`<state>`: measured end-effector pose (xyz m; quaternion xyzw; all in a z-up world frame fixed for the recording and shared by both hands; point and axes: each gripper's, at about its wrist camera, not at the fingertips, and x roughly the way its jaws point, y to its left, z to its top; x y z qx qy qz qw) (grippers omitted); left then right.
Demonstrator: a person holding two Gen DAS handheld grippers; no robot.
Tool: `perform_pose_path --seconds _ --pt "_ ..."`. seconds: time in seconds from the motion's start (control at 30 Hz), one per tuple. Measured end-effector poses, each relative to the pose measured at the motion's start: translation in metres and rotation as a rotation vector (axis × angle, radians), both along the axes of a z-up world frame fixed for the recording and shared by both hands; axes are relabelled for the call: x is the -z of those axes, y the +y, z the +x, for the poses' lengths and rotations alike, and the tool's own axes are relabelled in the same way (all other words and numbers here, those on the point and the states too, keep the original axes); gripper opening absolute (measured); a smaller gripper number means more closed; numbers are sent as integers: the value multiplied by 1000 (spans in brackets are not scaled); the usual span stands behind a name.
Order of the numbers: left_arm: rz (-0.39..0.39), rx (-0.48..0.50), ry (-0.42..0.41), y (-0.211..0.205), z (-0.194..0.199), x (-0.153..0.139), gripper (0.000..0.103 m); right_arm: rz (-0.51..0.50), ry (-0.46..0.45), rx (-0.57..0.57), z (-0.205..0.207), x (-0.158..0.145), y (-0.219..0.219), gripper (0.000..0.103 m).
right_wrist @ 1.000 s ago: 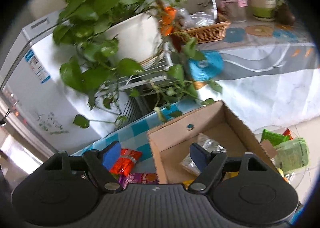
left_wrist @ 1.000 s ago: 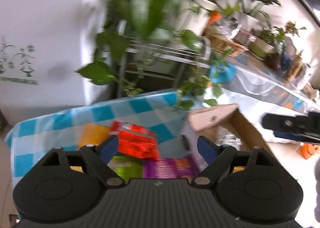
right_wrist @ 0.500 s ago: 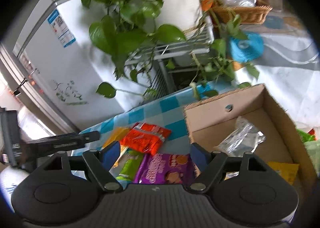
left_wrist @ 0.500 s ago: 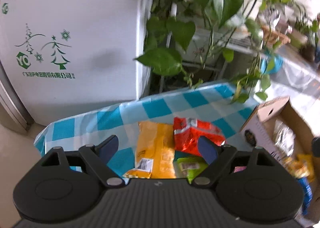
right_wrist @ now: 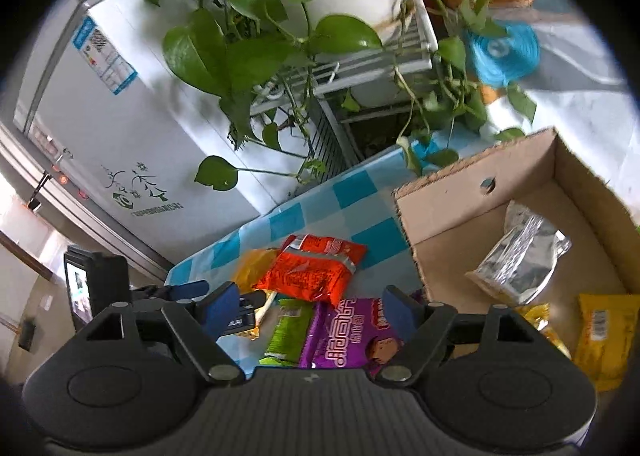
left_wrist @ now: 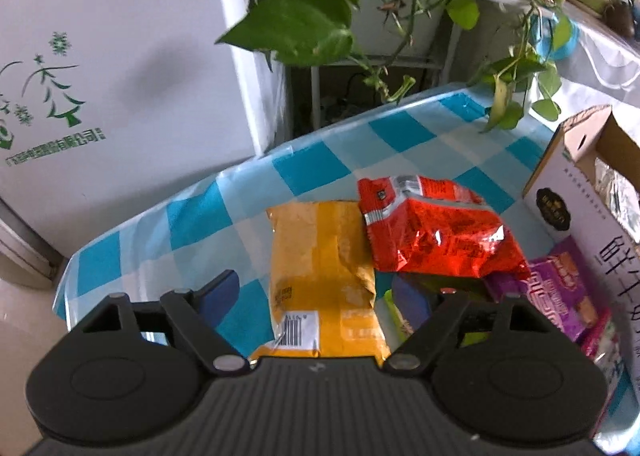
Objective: Organize snacks
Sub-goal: 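Grasp the yellow pack with the left gripper while the right grasps the red pack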
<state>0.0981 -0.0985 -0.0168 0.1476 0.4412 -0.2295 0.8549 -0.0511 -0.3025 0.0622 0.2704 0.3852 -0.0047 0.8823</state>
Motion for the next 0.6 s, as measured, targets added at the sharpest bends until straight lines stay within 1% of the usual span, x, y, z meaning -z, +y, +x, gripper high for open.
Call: perform_pose_path --seconds 0.1,0.2,0.37,0.43,0.5,0.6 --pt "0 14 4 -2 4 7 82 7 20 -4 15 4 7 86" --pt "-6 -2 27 -2 9 13 82 -10 46 -10 34 8 16 89" --pt "-37 -25 57 3 16 19 78 43 106 34 60 28 16 91" --pt "-60 -31 76 7 18 20 75 46 128 50 70 38 16 92" --pt "-76 -27 100 10 18 21 65 42 147 62 78 45 18 92" --pt "-77 -28 106 13 18 22 63 48 164 65 92 54 22 93"
